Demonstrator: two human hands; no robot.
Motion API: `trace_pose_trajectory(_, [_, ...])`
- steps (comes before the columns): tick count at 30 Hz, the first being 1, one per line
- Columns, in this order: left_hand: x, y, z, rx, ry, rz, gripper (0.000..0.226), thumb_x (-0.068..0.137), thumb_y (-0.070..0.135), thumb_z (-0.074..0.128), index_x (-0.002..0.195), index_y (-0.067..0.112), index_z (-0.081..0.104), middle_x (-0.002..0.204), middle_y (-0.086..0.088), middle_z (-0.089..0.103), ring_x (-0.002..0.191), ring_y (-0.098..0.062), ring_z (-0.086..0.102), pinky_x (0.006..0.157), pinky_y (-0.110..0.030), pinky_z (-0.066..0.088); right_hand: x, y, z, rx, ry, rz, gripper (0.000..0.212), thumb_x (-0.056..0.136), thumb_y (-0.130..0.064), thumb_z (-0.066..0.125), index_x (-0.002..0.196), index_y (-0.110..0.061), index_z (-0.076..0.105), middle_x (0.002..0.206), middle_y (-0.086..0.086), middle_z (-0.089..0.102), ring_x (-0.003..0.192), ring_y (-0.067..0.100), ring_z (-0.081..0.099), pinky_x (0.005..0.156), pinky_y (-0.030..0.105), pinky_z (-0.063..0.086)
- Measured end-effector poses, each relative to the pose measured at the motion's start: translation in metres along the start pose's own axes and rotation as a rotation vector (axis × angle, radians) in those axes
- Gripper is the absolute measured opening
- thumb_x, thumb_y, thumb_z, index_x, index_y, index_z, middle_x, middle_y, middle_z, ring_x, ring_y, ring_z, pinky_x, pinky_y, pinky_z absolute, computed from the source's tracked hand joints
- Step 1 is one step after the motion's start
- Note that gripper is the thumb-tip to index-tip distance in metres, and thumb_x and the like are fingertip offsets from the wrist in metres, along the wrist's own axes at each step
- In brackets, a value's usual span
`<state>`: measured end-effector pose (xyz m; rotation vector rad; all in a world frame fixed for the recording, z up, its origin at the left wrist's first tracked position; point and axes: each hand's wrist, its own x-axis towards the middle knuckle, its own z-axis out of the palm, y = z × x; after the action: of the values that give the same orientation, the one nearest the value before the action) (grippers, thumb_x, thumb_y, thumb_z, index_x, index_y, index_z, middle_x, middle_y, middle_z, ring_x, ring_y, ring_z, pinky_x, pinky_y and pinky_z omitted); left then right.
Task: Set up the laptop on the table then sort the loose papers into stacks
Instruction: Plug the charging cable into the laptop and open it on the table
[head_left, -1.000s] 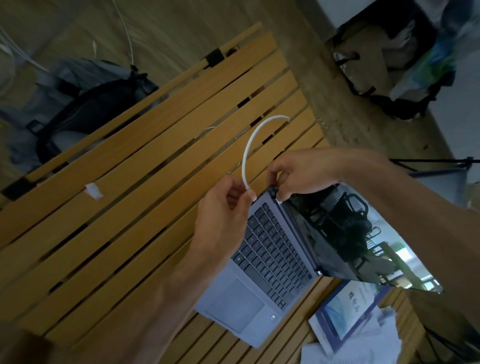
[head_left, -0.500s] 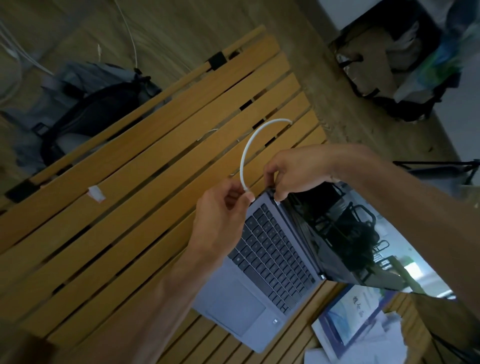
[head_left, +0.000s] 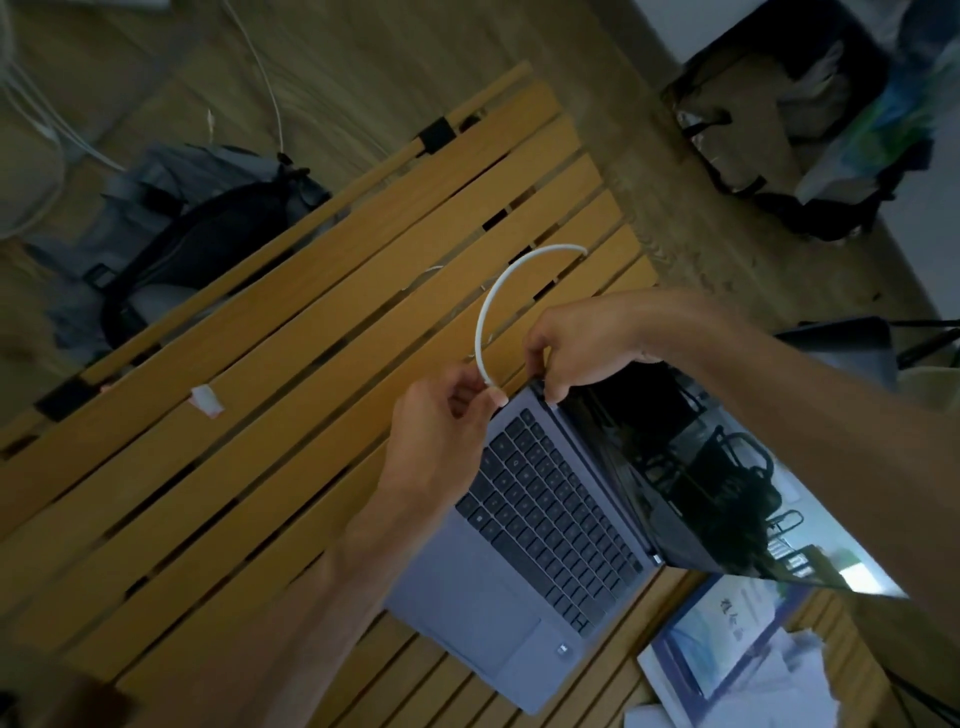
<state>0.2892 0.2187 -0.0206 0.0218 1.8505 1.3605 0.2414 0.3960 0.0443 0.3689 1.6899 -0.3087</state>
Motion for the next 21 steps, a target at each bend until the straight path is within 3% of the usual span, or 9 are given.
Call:
trace_pose_trajectory(4, [-0.018,-0.011,-0.005,0.270,0.020,0.008,0.020,0.096,0.013,0.058,0.080,0.022,0.065,0.072,0.010,0.064,0.063,-0.006,0.061,0.050,-0.016,0.048,0.012,-0.007,-0.002,-0.147,-0.004,0.018,0.026,0.090,-0.024,0.069,0.115,-0.019,0.065,0.112,0.000,0.060,0.108,0.024,0.056,0.094,0.041,0.050])
trace_pose_trajectory(8, [-0.019,-0.017,-0.013,0.545,0.015,0.159,0.024,0.096,0.004,0.050,0.084,0.016,0.068,0.077,0.005,0.060,0.065,-0.010,0.057,0.055,-0.029,0.052,0.024,-0.018,0.000,-0.305,0.004,0.043,0.039,0.090,-0.027,0.070,0.126,-0.014,0.060,0.123,0.007,0.059,0.112,0.029,0.057,0.096,0.044,0.051])
trace_pose_trajectory(10, [-0.017,-0.014,-0.016,0.618,-0.026,0.233,0.025,0.096,0.003,0.048,0.089,0.013,0.070,0.082,0.004,0.059,0.067,-0.009,0.055,0.055,-0.025,0.049,0.017,-0.022,0.005,-0.329,0.042,0.039,0.026,0.092,-0.020,0.067,0.117,-0.011,0.061,0.110,0.005,0.059,0.098,0.024,0.059,0.081,0.034,0.052])
trace_pose_trajectory(12, [-0.018,-0.014,-0.018,0.627,-0.085,0.239,0.026,0.096,0.003,0.045,0.090,0.014,0.068,0.084,0.003,0.058,0.069,-0.011,0.054,0.052,-0.021,0.041,0.003,-0.026,0.017,-0.331,0.238,-0.006,0.005,0.094,-0.006,0.057,0.091,-0.009,0.059,0.085,0.003,0.054,0.071,0.017,0.052,0.059,0.028,0.044])
trace_pose_trajectory(14, [-0.023,-0.022,-0.023,0.659,-0.154,0.237,0.023,0.097,0.005,0.043,0.086,0.014,0.061,0.084,0.003,0.052,0.068,-0.012,0.049,0.052,-0.014,0.030,-0.016,-0.027,0.046,-0.197,0.541,-0.116,0.017,0.090,0.001,0.052,0.078,-0.012,0.051,0.077,0.003,0.053,0.064,0.019,0.051,0.052,0.032,0.044])
trace_pose_trajectory(16, [-0.031,-0.033,-0.031,0.711,-0.214,0.276,0.018,0.097,0.009,0.048,0.109,0.013,0.061,0.097,0.003,0.052,0.078,-0.010,0.050,0.061,-0.013,0.035,-0.031,-0.024,0.097,0.126,0.808,-0.175,0.012,0.092,-0.004,0.051,0.094,-0.015,0.056,0.090,0.003,0.059,0.077,0.021,0.057,0.062,0.040,0.052])
trace_pose_trajectory(19, [-0.047,-0.046,-0.047,0.815,-0.276,0.352,0.045,0.094,0.019,0.055,0.138,0.016,0.044,0.120,0.001,0.049,0.107,-0.015,0.051,0.090,-0.026,0.046,-0.042,-0.008,0.197,0.595,0.935,0.030,0.031,0.096,-0.005,0.048,0.121,-0.018,0.061,0.115,0.001,0.061,0.104,0.019,0.057,0.086,0.037,0.051])
trace_pose_trajectory(21, [-0.059,-0.052,-0.057,1.028,-0.308,0.440,0.066,0.088,0.039,0.063,0.144,0.016,0.035,0.128,0.000,0.043,0.118,-0.018,0.044,0.102,-0.033,0.040,-0.039,0.011,0.268,0.835,0.990,0.226,0.035,0.096,-0.003,0.049,0.123,-0.021,0.061,0.117,0.004,0.061,0.106,0.021,0.060,0.084,0.032,0.051])
